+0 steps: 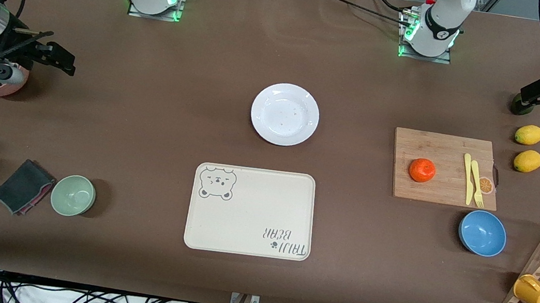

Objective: Place orange and plate with both arms

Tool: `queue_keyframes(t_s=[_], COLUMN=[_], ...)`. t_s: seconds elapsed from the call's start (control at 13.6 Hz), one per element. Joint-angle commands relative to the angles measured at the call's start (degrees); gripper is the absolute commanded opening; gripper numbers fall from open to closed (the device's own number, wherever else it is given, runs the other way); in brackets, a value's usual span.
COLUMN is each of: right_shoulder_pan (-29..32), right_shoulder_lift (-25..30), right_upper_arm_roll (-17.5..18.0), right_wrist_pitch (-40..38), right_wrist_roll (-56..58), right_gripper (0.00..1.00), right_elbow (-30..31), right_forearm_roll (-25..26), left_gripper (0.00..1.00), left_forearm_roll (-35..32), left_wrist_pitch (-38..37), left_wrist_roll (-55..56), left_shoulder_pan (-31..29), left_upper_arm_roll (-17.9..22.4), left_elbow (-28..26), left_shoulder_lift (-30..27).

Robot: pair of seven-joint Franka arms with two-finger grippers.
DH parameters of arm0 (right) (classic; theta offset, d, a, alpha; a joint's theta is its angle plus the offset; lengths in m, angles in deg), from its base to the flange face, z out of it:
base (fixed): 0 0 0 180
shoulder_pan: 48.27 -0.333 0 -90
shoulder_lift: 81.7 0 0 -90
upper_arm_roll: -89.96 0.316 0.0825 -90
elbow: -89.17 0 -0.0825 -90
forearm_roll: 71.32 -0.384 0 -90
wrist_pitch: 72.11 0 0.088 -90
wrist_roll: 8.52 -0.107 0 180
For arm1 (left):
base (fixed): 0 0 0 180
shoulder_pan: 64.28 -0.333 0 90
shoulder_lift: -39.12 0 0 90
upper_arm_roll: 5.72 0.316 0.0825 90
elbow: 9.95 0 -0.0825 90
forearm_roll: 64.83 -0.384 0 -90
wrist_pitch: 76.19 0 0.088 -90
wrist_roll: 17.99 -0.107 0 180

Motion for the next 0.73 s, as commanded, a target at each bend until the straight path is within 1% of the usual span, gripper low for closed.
queue_keyframes(t_s=[0.0,0.29,0.51,0.59,0.66], right_shoulder_pan=[0.31,0.31,0.31,0.31,0.31], right_shoulder_lift=[0.32,0.32,0.32,0.32,0.32], right_upper_arm_roll=[0.32,0.32,0.23,0.23,0.32], right_wrist_pitch=[0.62,0.54,0.45,0.54,0.54], right_wrist_roll=[0.50,0.50,0.50,0.50,0.50], right_gripper=[1.00,1.00,1.00,1.00,1.00], right_elbow=[0.28,0.37,0.37,0.37,0.37], right_forearm_roll=[-0.93,-0.93,-0.93,-0.93,-0.93], left_gripper=[1.00,1.00,1.00,1.00,1.00], left_forearm_roll=[-0.67,-1.37,-2.60,-2.60,-2.51], left_wrist_pitch=[-0.34,1.42,3.01,3.19,3.27], left_wrist_roll=[0.19,0.02,-0.25,-0.16,-0.42], left_shoulder_pan=[-0.58,-0.67,-0.76,-0.93,-1.02], left_upper_arm_roll=[-0.36,-0.45,-0.36,-0.36,-0.36], left_elbow=[1.58,1.58,0.26,-1.83,-5.07], left_shoulder_lift=[0.64,0.73,1.43,2.30,2.40])
